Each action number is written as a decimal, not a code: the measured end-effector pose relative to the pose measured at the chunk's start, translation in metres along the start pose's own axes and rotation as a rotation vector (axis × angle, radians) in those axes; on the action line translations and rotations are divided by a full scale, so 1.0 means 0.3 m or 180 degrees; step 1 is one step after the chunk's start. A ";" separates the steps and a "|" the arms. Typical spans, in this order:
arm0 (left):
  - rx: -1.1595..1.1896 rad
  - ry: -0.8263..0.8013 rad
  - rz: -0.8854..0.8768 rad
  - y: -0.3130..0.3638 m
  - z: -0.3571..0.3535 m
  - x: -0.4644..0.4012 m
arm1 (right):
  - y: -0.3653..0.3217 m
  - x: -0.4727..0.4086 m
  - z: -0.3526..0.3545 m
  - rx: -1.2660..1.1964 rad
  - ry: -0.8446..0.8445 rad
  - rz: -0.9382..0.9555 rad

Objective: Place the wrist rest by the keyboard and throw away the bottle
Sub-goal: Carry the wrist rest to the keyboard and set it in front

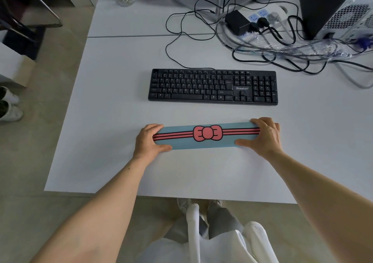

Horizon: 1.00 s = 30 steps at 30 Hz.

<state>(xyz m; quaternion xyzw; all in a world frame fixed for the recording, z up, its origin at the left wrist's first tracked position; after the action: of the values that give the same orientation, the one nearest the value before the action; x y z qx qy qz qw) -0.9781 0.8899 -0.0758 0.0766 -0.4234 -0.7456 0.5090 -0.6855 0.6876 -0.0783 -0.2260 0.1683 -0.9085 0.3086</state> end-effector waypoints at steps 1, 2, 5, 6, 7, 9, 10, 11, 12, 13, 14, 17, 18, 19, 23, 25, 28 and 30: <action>-0.0019 -0.0014 -0.0017 0.003 0.001 -0.008 | 0.001 0.002 -0.001 0.0006 0.0011 -0.0019; -0.0039 -0.0028 -0.0035 0.005 0.001 -0.017 | 0.004 0.003 -0.002 0.0010 0.0026 -0.0039; -0.0106 -0.0031 -0.0086 0.014 0.004 -0.037 | 0.006 0.005 -0.005 0.0051 0.0048 -0.0077; -0.0127 -0.0038 -0.0105 0.015 0.005 -0.042 | 0.006 0.007 -0.006 0.0059 0.0041 -0.0089; -0.0153 -0.0054 -0.0131 0.016 0.006 -0.044 | 0.006 0.008 -0.008 0.0062 0.0032 -0.0090; -0.0205 -0.0108 -0.0189 0.017 0.008 -0.043 | 0.007 0.013 -0.011 0.0060 0.0011 -0.0068; -0.0233 -0.0132 -0.0215 0.016 0.009 -0.041 | 0.008 0.015 -0.012 0.0055 -0.0004 -0.0048; -0.0265 -0.0144 -0.0241 0.014 0.009 -0.038 | 0.011 0.016 -0.012 0.0052 -0.0023 -0.0028; -0.0285 -0.0145 -0.0254 0.012 0.009 -0.035 | 0.014 0.017 -0.011 0.0056 -0.0046 -0.0006; -0.0289 -0.0143 -0.0256 0.009 0.010 -0.031 | 0.016 0.017 -0.011 0.0060 -0.0069 0.0012; -0.0281 -0.0143 -0.0253 0.007 0.009 -0.029 | 0.019 0.017 -0.011 0.0058 -0.0080 0.0024; -0.0288 -0.0150 -0.0232 0.004 0.007 -0.026 | 0.020 0.018 -0.013 0.0037 -0.0054 0.0017; -0.0283 -0.0146 -0.0224 0.003 0.005 -0.027 | 0.019 0.018 -0.013 0.0037 -0.0039 0.0010; -0.0276 -0.0134 -0.0225 0.001 0.005 -0.027 | 0.017 0.018 -0.016 0.0039 -0.0027 0.0004; -0.0230 -0.0096 -0.0225 -0.001 -0.002 -0.026 | 0.022 0.020 -0.017 0.0075 0.0031 -0.0022; -0.0201 -0.0101 -0.0225 0.000 -0.003 -0.027 | 0.021 0.021 -0.016 0.0101 0.0059 -0.0019; -0.0122 -0.0125 -0.0204 0.003 -0.005 -0.034 | 0.018 0.022 -0.016 0.0116 0.0070 -0.0035; -0.0086 -0.0119 -0.0200 0.006 -0.006 -0.039 | 0.019 0.024 -0.018 0.0132 0.0085 -0.0048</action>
<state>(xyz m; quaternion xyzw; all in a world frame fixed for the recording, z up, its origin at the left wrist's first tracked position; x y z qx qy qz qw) -0.9703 0.8983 -0.0793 0.0690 -0.4201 -0.7682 0.4782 -0.6907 0.6797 -0.0831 -0.2087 0.1519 -0.9170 0.3041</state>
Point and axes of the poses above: each hand's wrist, its own x-axis away from the middle knuckle, its own z-axis out of the back of the hand, y = z × x, the point moved 4 cm from there along -x, towards the middle knuckle, and after that the axes turned 5 degrees about x, right-handed, at the moved point
